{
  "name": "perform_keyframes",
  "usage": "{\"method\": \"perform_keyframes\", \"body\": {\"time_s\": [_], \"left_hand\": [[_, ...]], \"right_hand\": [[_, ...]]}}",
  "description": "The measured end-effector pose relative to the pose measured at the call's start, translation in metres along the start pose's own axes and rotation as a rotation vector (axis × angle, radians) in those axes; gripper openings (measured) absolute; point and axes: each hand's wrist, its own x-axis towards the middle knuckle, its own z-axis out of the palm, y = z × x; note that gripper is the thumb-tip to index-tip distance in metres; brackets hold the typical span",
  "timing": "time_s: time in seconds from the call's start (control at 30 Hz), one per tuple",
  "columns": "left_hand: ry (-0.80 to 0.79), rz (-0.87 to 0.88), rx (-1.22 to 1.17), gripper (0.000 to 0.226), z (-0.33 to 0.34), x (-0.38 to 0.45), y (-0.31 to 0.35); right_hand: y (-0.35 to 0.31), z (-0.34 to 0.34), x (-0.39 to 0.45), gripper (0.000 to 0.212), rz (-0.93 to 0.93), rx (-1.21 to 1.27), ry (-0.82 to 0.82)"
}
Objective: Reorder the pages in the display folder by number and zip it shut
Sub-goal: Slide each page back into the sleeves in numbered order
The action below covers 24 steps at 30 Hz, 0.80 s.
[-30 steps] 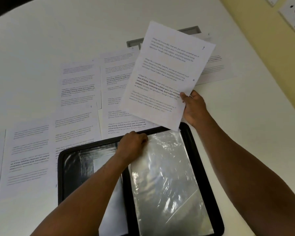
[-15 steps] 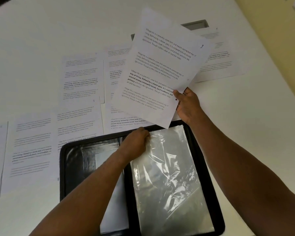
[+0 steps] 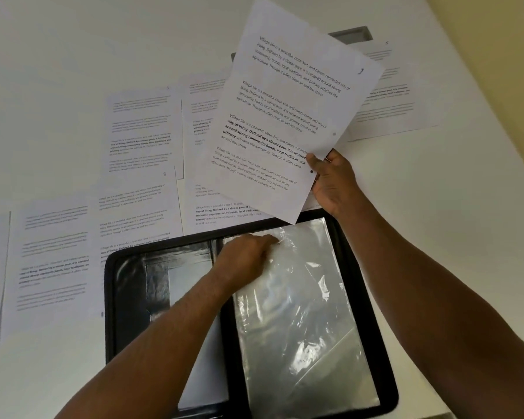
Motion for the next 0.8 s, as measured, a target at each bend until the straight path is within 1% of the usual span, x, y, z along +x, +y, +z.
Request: {"method": "perform_keyframes", "body": {"time_s": [0.07, 0.1, 0.2, 0.27, 0.33, 0.4, 0.47, 0.53, 0.63, 0.73, 0.8], "left_hand": [[-0.023, 0.049, 0.015, 0.026, 0.006, -0.004, 0.001], [-0.033, 0.074, 0.037, 0.030, 0.010, -0.006, 0.001], [-0.073, 0.092, 0.168, 0.056, 0.019, -0.013, 0.005], [-0.080, 0.106, 0.202, 0.067, 0.021, -0.016, 0.009], [-0.051, 0.112, 0.125, 0.062, 0.021, -0.016, 0.012], [-0.001, 0.081, 0.001, 0.045, 0.018, -0.015, 0.013], [0.052, 0.040, -0.047, 0.031, 0.015, -0.014, 0.012], [0.110, -0.001, -0.063, 0.024, 0.013, -0.015, 0.011], [0.134, -0.072, -0.064, 0.025, 0.007, -0.016, 0.008], [0.066, -0.115, -0.006, 0.029, 0.002, -0.018, 0.002], [0.048, -0.129, 0.020, 0.029, -0.002, -0.018, -0.002]], "right_hand": [[0.002, 0.003, -0.003, 0.025, 0.014, 0.005, -0.035], [0.004, 0.004, -0.005, 0.025, 0.025, 0.009, -0.058], [0.012, 0.007, -0.011, 0.026, 0.049, -0.026, -0.122], [0.017, 0.007, -0.014, 0.025, 0.065, -0.065, -0.139], [0.021, 0.005, -0.017, 0.023, 0.069, -0.128, -0.143], [0.022, 0.001, -0.018, 0.021, 0.070, -0.195, -0.131], [0.021, -0.004, -0.020, 0.019, 0.070, -0.229, -0.122], [0.018, -0.010, -0.020, 0.021, 0.066, -0.232, -0.130], [0.009, -0.017, -0.019, 0.024, 0.043, -0.290, -0.141], [-0.004, -0.023, -0.016, 0.025, 0.063, -0.357, -0.153], [-0.013, -0.028, -0.012, 0.027, 0.084, -0.404, -0.185]]}}
